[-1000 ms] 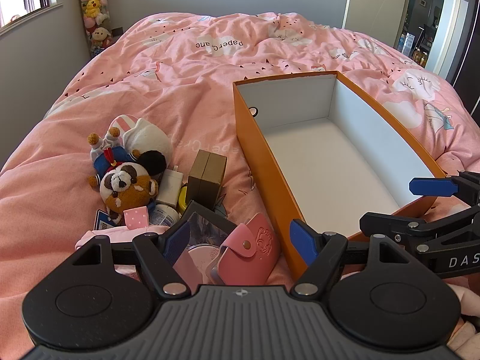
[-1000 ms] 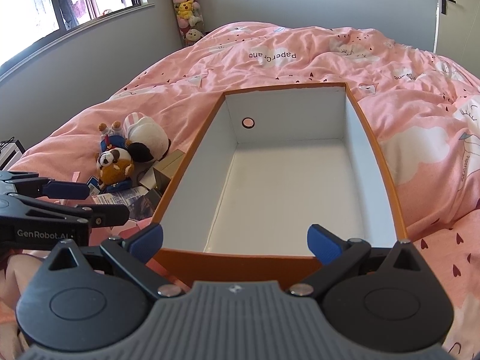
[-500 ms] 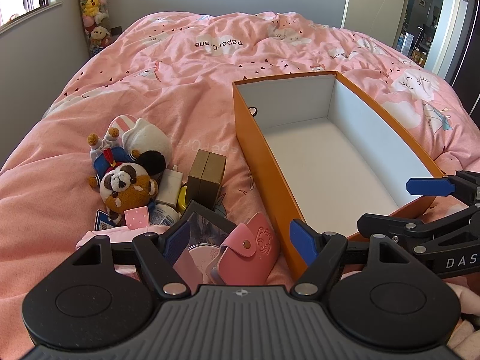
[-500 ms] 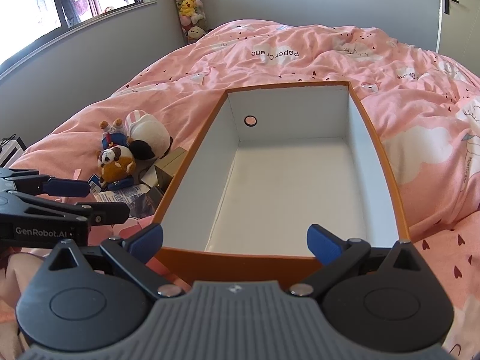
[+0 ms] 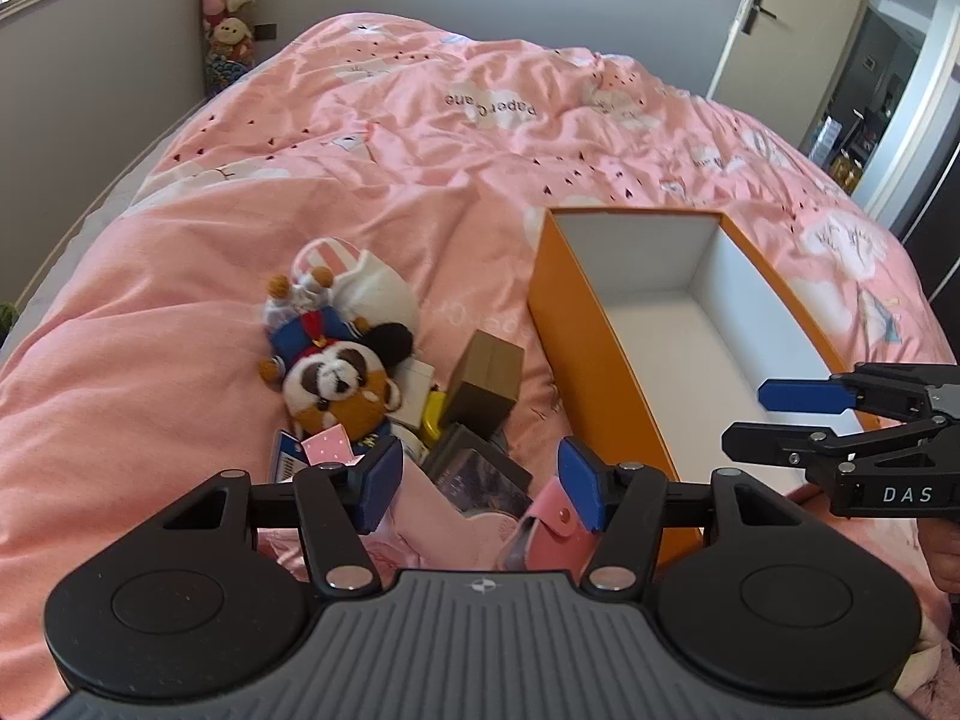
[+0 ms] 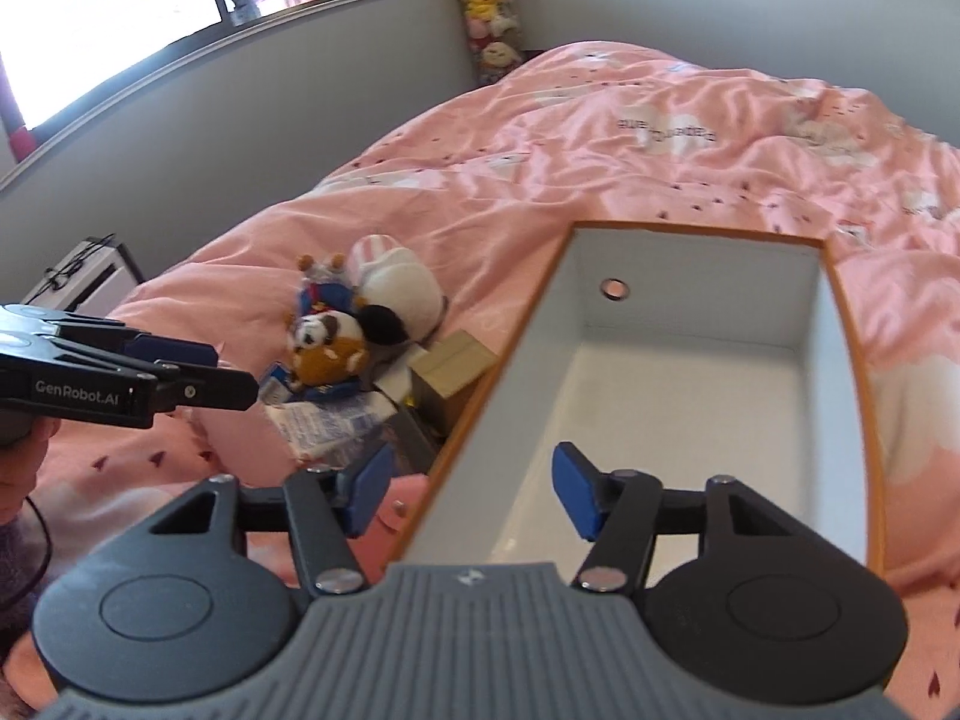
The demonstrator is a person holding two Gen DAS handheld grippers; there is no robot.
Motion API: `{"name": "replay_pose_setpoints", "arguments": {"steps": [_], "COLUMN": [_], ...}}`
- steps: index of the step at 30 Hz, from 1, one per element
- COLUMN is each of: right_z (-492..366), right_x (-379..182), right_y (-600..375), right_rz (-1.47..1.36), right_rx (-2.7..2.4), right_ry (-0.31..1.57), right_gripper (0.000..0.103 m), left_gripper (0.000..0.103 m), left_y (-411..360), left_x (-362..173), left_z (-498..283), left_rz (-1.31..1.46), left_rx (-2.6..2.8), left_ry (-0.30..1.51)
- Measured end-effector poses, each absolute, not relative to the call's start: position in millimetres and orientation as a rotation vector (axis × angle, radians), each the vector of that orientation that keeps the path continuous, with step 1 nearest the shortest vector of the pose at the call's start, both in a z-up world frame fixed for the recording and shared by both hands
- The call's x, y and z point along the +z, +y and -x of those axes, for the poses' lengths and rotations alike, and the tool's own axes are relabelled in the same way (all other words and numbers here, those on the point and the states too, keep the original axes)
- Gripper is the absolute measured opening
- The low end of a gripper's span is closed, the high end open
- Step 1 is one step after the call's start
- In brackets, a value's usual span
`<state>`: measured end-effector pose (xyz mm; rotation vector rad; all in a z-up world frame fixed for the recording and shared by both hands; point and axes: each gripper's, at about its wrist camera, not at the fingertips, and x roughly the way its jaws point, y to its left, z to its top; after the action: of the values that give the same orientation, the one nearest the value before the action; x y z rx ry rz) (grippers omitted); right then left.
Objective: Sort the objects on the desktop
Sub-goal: 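Move the left gripper to the raccoon and white plush toys, then grasp the raccoon plush and white striped-hat plush with the left gripper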
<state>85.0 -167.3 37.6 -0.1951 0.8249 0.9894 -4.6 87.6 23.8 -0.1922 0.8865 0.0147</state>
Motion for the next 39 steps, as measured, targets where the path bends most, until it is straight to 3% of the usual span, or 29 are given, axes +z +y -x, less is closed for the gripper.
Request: {"name": "replay_pose_setpoints", "arguments": {"steps": [17,34,39], "right_z": [-106,-185,-194], "right_x": [27,-5,-13], "right_y": [-49,29,35], "right_rz": [0.367,0.369,0.364], "right_rx": [1.151,1.19,1.194], "right_ry": [0.84,0.911,0.925], "right_gripper": [0.056,0.055,0.055], "left_gripper": [0.07,0.071,0.076], "left_y": [139,163,162], "left_x": [46,-42,-55], "left_z": [-11,-84,-94], "left_rz": [0.23,0.396,0.355], "left_rx": [0.077,0.185,0.246], "left_ry": [0.863,1.019,1.017]}}
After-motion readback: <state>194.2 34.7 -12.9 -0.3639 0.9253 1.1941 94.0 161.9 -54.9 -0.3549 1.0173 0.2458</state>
